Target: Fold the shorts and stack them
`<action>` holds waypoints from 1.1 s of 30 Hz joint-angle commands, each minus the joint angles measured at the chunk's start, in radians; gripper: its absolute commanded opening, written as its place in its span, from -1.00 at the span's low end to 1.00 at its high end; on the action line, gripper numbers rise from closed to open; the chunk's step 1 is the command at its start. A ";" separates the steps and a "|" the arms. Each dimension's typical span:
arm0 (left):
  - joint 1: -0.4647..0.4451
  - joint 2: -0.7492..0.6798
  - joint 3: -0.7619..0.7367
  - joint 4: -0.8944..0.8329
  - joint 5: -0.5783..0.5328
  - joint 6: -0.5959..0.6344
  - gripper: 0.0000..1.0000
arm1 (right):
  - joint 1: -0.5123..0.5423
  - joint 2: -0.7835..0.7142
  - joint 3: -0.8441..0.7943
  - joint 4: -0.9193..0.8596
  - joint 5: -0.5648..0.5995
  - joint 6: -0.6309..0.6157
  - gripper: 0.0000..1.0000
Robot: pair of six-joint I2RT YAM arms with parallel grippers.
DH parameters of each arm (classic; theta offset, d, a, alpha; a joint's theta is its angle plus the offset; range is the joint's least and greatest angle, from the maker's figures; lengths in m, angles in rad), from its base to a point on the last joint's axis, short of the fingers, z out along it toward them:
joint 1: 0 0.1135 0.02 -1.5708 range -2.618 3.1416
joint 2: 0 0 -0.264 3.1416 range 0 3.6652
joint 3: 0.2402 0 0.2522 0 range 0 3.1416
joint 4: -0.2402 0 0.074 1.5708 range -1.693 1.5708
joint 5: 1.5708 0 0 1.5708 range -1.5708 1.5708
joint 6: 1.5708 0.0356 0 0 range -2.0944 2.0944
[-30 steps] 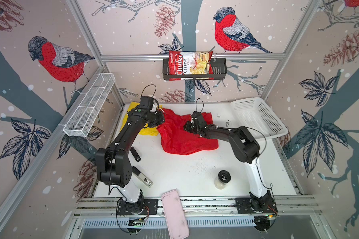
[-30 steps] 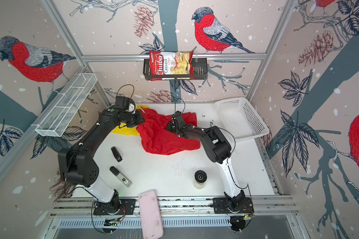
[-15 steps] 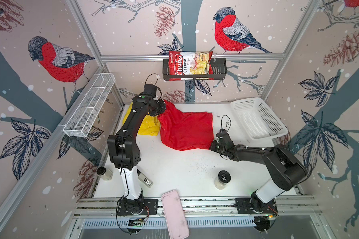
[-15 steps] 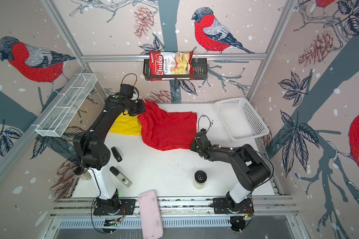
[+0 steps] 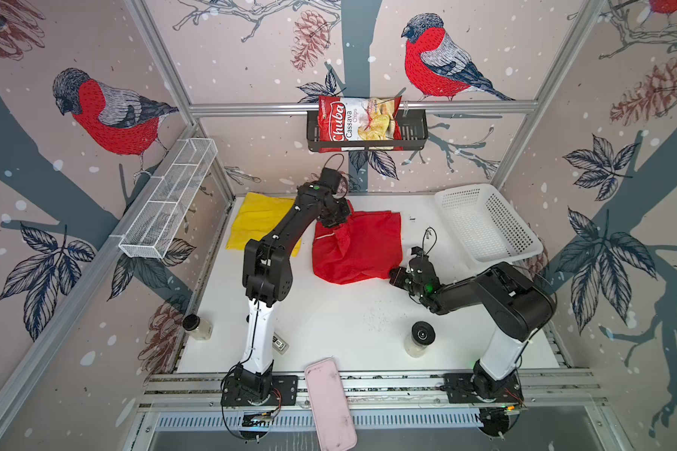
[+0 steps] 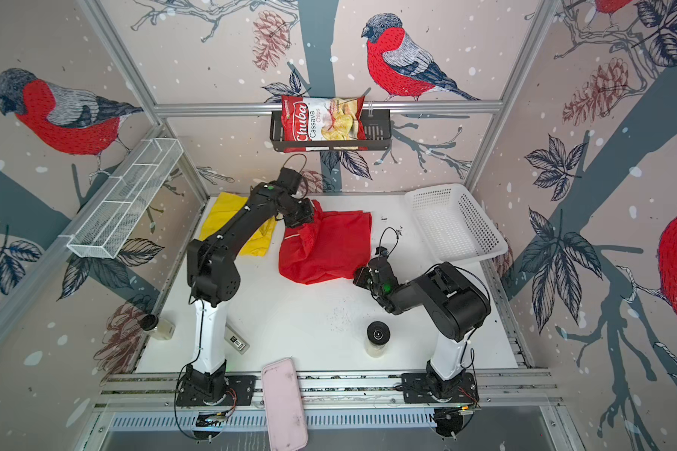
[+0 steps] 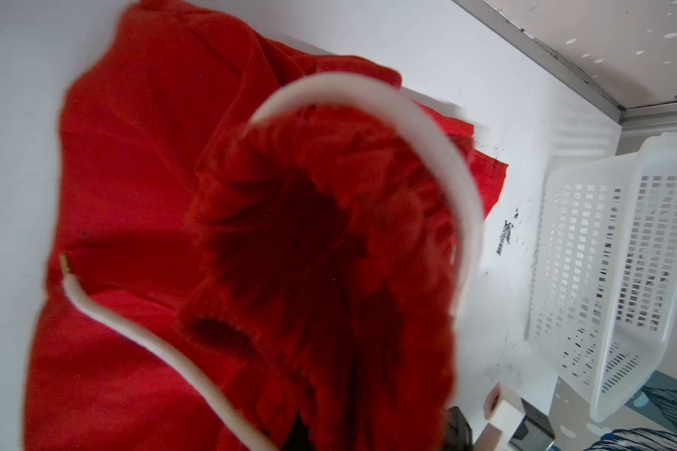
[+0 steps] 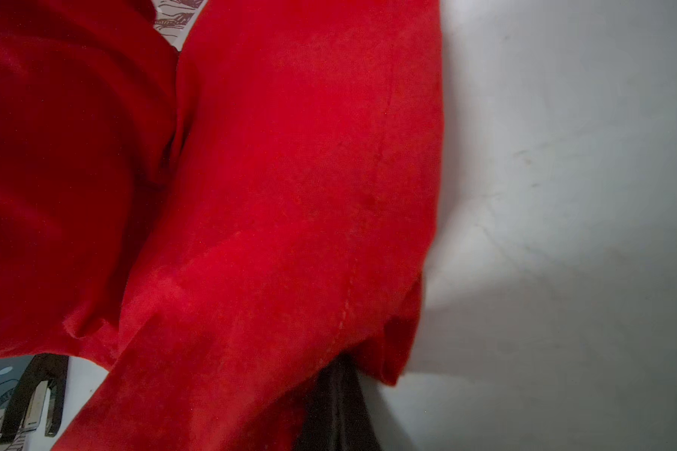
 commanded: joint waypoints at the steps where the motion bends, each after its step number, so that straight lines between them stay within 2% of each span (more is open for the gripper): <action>1: -0.041 0.043 0.064 0.031 0.020 -0.070 -0.82 | -0.003 0.025 -0.016 -0.134 -0.027 0.006 -1.00; 4: -0.084 0.099 0.108 0.041 0.018 -0.109 -0.72 | -0.009 0.024 -0.034 -0.123 -0.028 0.009 -1.00; 9: -0.127 0.183 0.128 0.067 0.027 -0.150 -0.70 | -0.012 0.017 -0.063 -0.095 -0.033 0.021 -1.00; 11: -0.139 0.211 0.129 0.071 0.027 -0.160 -0.64 | -0.011 0.020 -0.070 -0.085 -0.035 0.023 -1.00; 13: -0.149 0.229 0.130 0.082 0.031 -0.163 -0.34 | -0.012 0.022 -0.077 -0.079 -0.035 0.024 -1.00; 17: -0.167 0.237 0.127 0.107 0.027 -0.171 -0.34 | -0.013 0.025 -0.088 -0.064 -0.032 0.027 -1.00; 18: -0.170 0.238 0.126 0.113 0.031 -0.173 -0.28 | -0.015 0.033 -0.088 -0.061 -0.033 0.029 -1.00; 20: -0.180 0.239 0.121 0.127 0.052 -0.183 0.07 | -0.015 0.046 -0.085 -0.053 -0.039 0.031 -1.00; 24: -0.218 0.184 0.012 0.364 0.220 -0.200 0.28 | -0.017 0.066 -0.085 -0.052 -0.048 0.035 -1.00; 26: -0.232 0.136 -0.033 0.483 0.291 -0.217 0.32 | -0.024 0.053 -0.095 -0.068 -0.048 0.036 -1.00; 29: -0.230 0.034 -0.088 0.613 0.349 -0.224 0.32 | -0.037 -0.009 -0.112 -0.130 -0.024 0.033 -1.00; 33: -0.196 -0.123 -0.163 0.655 0.389 -0.183 0.32 | -0.054 -0.163 -0.131 -0.294 0.053 0.032 -1.00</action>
